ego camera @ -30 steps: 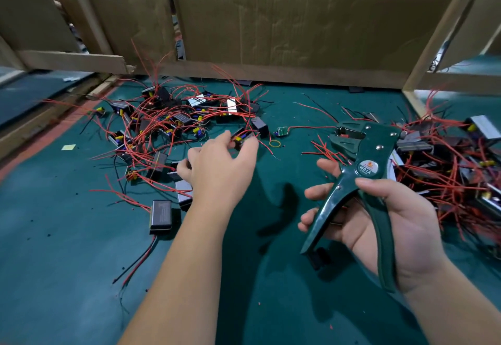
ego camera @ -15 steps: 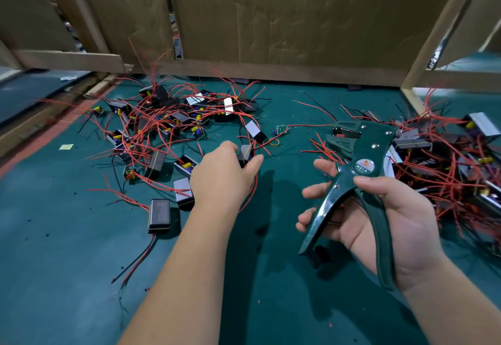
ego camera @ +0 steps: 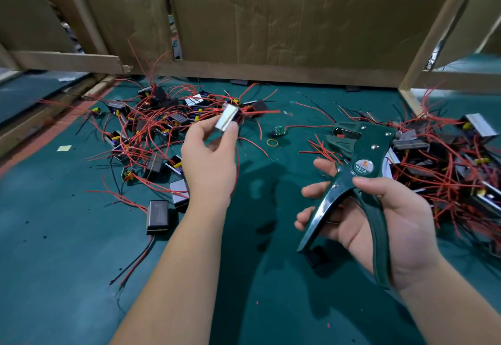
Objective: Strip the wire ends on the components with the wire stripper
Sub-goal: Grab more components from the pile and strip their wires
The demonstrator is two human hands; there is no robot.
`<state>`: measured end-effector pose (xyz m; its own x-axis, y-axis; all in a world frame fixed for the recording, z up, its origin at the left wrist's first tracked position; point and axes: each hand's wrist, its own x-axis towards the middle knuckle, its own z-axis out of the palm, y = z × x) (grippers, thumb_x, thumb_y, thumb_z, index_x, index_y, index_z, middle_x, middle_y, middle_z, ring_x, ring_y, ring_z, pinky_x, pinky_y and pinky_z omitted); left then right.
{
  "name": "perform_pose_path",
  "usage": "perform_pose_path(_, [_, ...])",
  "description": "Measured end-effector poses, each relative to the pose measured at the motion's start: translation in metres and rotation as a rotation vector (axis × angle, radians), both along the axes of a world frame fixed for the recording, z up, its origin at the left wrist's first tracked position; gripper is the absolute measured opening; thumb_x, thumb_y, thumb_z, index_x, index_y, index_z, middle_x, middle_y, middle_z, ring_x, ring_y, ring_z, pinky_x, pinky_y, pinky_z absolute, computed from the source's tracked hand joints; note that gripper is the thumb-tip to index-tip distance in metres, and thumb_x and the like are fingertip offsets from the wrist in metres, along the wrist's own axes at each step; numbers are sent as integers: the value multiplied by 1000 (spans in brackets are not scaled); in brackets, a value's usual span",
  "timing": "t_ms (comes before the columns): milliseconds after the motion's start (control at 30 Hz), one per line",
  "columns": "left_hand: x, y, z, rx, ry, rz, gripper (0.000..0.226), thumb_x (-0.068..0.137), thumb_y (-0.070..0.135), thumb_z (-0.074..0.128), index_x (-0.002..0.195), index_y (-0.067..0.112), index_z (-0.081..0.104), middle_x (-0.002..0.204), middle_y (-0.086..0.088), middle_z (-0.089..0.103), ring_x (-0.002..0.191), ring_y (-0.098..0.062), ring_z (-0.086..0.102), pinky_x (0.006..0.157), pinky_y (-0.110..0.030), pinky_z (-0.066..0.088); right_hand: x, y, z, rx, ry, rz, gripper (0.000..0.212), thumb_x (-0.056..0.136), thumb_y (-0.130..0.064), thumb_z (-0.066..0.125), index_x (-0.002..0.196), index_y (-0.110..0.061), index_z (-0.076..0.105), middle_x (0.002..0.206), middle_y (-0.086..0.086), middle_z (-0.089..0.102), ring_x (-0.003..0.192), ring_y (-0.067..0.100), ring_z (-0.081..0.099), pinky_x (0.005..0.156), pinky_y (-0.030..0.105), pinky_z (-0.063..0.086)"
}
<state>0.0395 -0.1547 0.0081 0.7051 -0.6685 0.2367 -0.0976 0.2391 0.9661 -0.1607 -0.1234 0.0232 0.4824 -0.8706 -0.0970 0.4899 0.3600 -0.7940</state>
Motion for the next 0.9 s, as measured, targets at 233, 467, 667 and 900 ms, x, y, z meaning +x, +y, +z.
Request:
perform_pose_path(233, [0,3,3,179,64,-16,30,75,15,76,90,24,52,81,9,54,74,-14,54,73,-30,46,-2,-1,-2,-4,8,-8,59,67,-26,57,120,-2,58,87,26,66,68,45,63,64,52,55])
perform_pose_path(467, [1,8,-1,503,-530,-2,24,81,21,54,101,34,58,99,3,53,94,-20,52,83,-34,38,-1,-2,-1,-1,-3,13,79,43,-31,81,116,-3,63,88,27,65,69,46,63,66,54,54])
perform_pose_path(667, [-1,7,2,374,-223,-77,20,86,25,58,94,25,40,72,6,46,55,-7,45,51,-26,33,-1,-1,0,-6,-12,18,80,44,-30,80,117,-4,63,87,27,65,70,46,63,67,56,54])
perform_pose_path(900, [2,7,4,271,-531,115,22,96,14,44,117,15,50,122,-7,43,108,-21,43,92,-34,33,-1,-2,0,-4,3,-9,63,60,-24,59,118,-2,60,83,25,66,67,45,63,65,54,54])
